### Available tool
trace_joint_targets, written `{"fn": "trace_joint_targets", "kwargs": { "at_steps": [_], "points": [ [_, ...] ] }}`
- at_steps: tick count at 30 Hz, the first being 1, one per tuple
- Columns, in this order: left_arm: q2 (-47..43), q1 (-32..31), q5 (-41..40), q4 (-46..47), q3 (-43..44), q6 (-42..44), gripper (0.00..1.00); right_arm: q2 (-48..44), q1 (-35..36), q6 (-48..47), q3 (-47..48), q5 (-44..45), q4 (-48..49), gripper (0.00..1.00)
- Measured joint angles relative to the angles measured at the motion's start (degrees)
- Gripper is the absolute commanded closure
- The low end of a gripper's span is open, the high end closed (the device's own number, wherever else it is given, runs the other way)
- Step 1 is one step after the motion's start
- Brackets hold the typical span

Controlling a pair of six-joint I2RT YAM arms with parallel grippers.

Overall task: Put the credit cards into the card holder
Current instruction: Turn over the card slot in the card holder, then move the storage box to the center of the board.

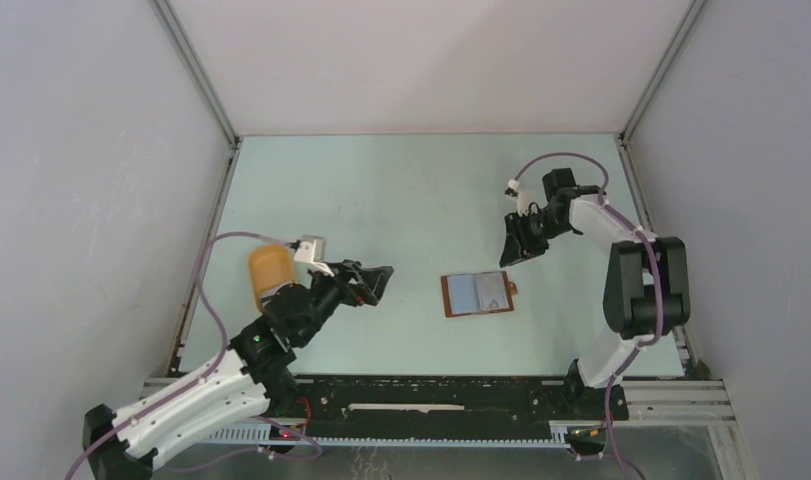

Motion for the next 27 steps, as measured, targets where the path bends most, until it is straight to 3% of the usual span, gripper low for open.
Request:
{"fn": "trace_joint_targets", "kwargs": {
  "at_steps": [5,6,10,11,15,21,27],
  "points": [
    [-10.3,3.3,-4.9,-11.0,-0.2,1.3,0.00,-10.3,1.2,-2.2,0.3,0.7,0.0,0.56],
    [-11.3,4.4,-5.4,-12.5,-0.2,1.3,0.00,-12.2,1.7,-2.5,0.5,0.7,-0.1,0.51],
    [-12.0,11.2,-5.0,-19.3,-0.1,1.3,0.00,-20.8,4.2,-3.5,2.7,0.6,0.1,0.11],
    [-11.6,13.4,-4.1,-20.8,-0.1,1.3,0.00,-22.9,4.5,-4.0,3.2,0.0,0.3,0.09],
    [-7.8,23.3,0.4,-24.7,0.2,1.1,0.01,-25.7,4.6,-5.5,4.9,-5.7,-0.2,0.11],
    [0.0,38.6,7.2,-27.5,2.4,-0.3,0.10,-16.5,5.7,-10.0,6.2,-14.0,-5.0,0.14],
    [10.0,44.3,6.5,-30.3,6.7,-1.0,0.13,-15.6,8.0,-11.5,4.7,-16.5,-7.4,0.16]
  ]
}}
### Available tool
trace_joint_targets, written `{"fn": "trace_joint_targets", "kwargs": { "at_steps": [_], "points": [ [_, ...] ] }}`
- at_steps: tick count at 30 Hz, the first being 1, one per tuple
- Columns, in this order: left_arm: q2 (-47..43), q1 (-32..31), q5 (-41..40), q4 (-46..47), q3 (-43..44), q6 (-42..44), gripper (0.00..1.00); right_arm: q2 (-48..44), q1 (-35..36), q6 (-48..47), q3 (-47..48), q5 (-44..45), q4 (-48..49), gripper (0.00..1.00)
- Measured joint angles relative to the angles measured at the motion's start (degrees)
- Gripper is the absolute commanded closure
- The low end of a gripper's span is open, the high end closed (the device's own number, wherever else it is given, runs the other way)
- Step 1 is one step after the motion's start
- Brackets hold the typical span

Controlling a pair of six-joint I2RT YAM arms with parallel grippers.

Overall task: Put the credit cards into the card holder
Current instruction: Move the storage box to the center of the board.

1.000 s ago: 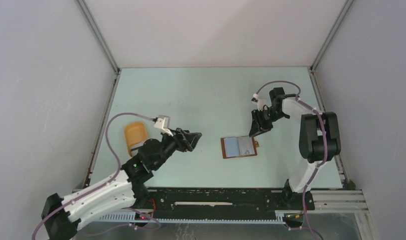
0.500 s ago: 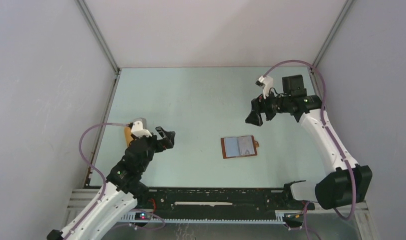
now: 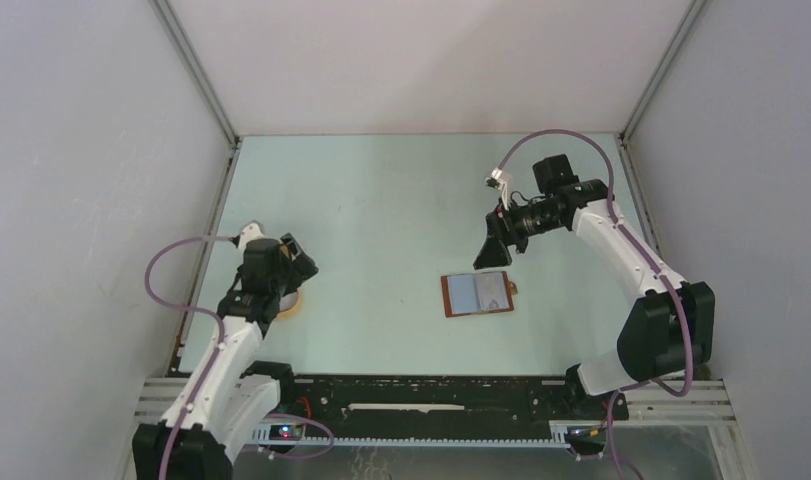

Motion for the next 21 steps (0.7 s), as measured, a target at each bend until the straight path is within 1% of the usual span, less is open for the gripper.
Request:
{"fn": "trace_joint_targets", "kwargs": {
  "at_steps": [2,6,9,10,13,16,17,19,21],
  "points": [
    [3.7,0.9,-1.5,-0.4,1.5,-0.8,0.13,0.0,0.4,-0.2,0.0,-0.6,-0.1,0.16],
    [10.2,1.5,-6.8,-1.4,3.5,-1.5,0.15,0.0,0.5,-0.3,0.0,-1.6,-0.2,0.16],
    [14.9,1.7,-9.2,-1.5,4.4,-1.8,0.26,0.0,0.5,-0.4,0.0,-2.2,-0.5,0.16],
    [16.4,1.8,-9.5,-1.3,4.6,-1.8,0.29,0.0,0.5,-0.4,0.0,-2.4,-0.6,0.16],
    [20.5,2.0,-9.3,-0.9,5.2,-1.4,0.42,0.0,0.5,-0.5,-0.1,-2.7,-0.8,0.16],
    [24.8,2.2,-7.7,0.0,6.4,-0.8,0.62,0.0,0.5,-0.5,-0.1,-2.8,-0.9,0.17],
    [26.3,2.2,-6.7,0.4,7.0,-0.3,0.67,0.0,0.5,-0.5,-0.1,-2.9,-0.9,0.17],
    [28.4,2.3,-4.7,1.1,7.8,0.9,0.77,0.0,0.5,-0.5,-0.2,-2.9,-0.9,0.16],
    [29.6,2.3,-3.0,1.6,8.2,2.1,0.82,0.0,0.4,-0.5,-0.3,-3.0,-0.8,0.17]
  ]
}}
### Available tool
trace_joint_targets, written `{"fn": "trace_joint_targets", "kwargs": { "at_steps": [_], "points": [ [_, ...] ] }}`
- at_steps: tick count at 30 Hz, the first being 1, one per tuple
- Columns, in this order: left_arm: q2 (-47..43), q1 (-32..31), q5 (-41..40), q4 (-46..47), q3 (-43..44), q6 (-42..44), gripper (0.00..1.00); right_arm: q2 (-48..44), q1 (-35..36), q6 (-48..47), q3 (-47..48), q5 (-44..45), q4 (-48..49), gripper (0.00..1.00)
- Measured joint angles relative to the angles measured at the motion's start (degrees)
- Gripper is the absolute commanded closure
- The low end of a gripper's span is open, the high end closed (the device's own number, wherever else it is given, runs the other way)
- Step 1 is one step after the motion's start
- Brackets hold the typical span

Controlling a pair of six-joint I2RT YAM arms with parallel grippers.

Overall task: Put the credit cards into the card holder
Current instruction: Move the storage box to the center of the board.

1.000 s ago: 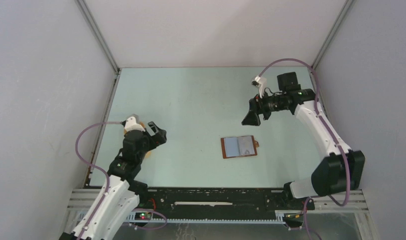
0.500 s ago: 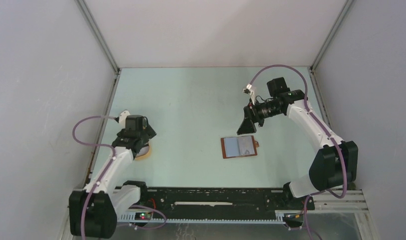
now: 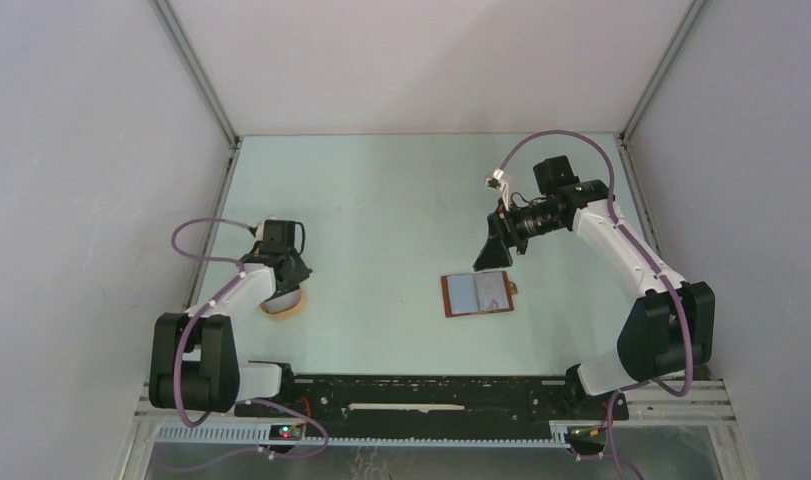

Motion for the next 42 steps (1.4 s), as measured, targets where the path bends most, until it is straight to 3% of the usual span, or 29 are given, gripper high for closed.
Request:
{"fn": "trace_joint_targets", "kwargs": {
  "at_steps": [5,10,21,26,29,36,39,42],
  "points": [
    [0.4,-0.2,4.9,1.8,0.0,3.2,0.91,0.0,0.0,0.0,0.0,0.0,0.0,0.17],
    [0.6,-3.2,8.8,3.6,0.2,7.8,0.94,0.0,-0.1,0.0,0.0,0.1,0.0,0.17],
    [8.5,-20.0,20.8,4.7,9.1,22.6,0.92,0.5,-0.8,-0.1,0.0,0.2,0.0,0.17],
    [14.0,-27.4,21.7,3.4,12.6,28.2,0.89,1.0,-1.6,-0.2,0.0,0.2,-0.1,0.17],
    [15.3,-30.4,21.0,3.1,13.0,29.8,0.82,1.0,-2.1,-0.2,-0.1,0.2,-0.1,0.17],
    [15.2,-31.9,18.2,2.0,13.0,29.2,0.55,2.4,-1.9,-0.2,-0.2,0.3,0.1,0.19],
    [12.1,-31.9,16.8,1.2,13.0,28.1,0.45,2.7,-0.5,0.1,-0.4,1.2,0.9,0.18],
    [4.8,-31.9,15.6,1.6,12.8,26.8,0.28,2.7,2.5,0.9,-0.4,2.6,3.0,0.18]
  ]
}}
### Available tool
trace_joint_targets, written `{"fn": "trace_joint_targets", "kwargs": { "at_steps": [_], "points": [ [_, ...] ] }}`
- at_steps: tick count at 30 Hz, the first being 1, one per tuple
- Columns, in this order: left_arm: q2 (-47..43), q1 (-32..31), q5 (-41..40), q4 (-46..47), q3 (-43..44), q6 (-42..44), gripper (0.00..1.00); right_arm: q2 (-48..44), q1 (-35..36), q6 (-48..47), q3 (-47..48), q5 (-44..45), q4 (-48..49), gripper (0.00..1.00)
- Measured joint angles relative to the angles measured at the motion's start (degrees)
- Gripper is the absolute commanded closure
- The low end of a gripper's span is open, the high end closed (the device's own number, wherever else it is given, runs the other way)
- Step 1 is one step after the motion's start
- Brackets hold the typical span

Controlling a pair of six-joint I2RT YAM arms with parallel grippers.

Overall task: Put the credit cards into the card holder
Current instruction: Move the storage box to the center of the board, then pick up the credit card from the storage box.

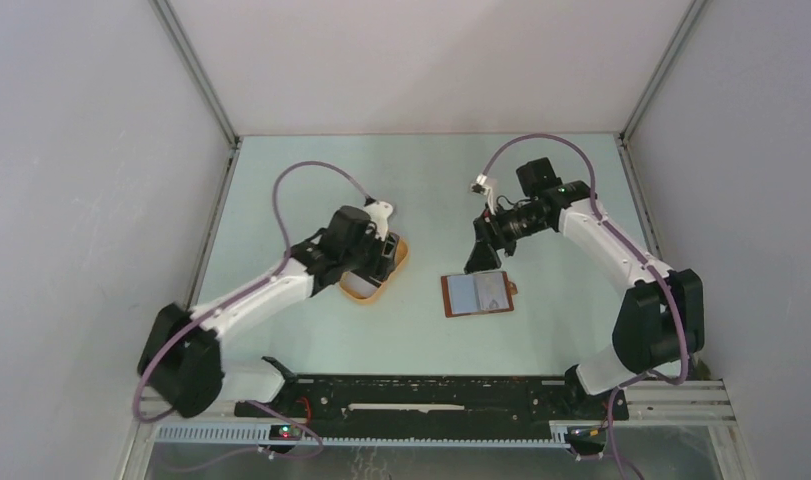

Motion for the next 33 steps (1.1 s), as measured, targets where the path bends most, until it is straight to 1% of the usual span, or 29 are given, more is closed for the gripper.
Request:
{"fn": "trace_joint_targets", "kwargs": {
  "at_steps": [2,4,7,8,10,11,13,15,17,22,24,25,29,33],
  "points": [
    [-6.9,0.0,-1.3,2.2,-1.5,-1.3,0.15,0.4,2.6,0.9,0.3,1.2,1.4,0.19],
    [-14.7,0.1,-2.8,5.2,-4.8,-3.0,0.01,2.1,5.0,1.9,2.0,2.1,1.6,0.20],
    [-27.8,1.5,-4.7,9.7,-12.6,-7.6,0.00,7.0,8.8,3.4,7.4,3.5,2.4,0.24],
    [-30.6,2.5,-5.0,10.8,-15.0,-9.5,0.00,8.9,10.2,3.8,9.5,4.0,2.5,0.25],
    [-36.8,6.1,-4.8,12.9,-21.0,-15.0,0.00,12.9,12.9,4.8,14.4,5.1,2.4,0.26],
    [-38.7,7.9,-4.4,13.6,-23.3,-17.2,0.01,15.3,14.4,5.4,17.4,5.7,2.4,0.27],
    [-41.3,12.8,-2.8,14.5,-28.1,-23.6,0.08,19.8,17.2,6.9,22.8,7.1,2.3,0.28],
    [-41.8,16.0,-1.8,14.3,-30.6,-28.4,0.15,24.8,19.8,8.7,28.9,8.9,1.8,0.30],
    [-41.4,17.9,-1.4,13.5,-31.9,-32.0,0.17,29.1,21.7,10.4,33.7,10.3,1.5,0.32],
    [-40.1,19.0,-1.2,12.4,-34.2,-38.9,0.24,40.2,24.9,16.0,45.1,13.7,0.5,0.31],
    [-39.7,19.0,-1.2,13.0,-35.2,-40.8,0.28,43.5,25.6,17.6,47.7,14.5,0.2,0.30],
    [-39.4,19.0,-1.2,13.4,-35.8,-41.7,0.32,45.0,25.9,18.4,49.1,14.8,0.0,0.30],
    [-36.4,19.0,-1.3,14.5,-36.5,-43.3,0.41,50.2,26.8,20.8,52.3,15.7,-0.2,0.29],
    [-32.5,19.0,-1.4,16.1,-36.7,-43.8,0.49,53.3,27.4,22.7,53.6,17.1,-0.3,0.27]
  ]
}}
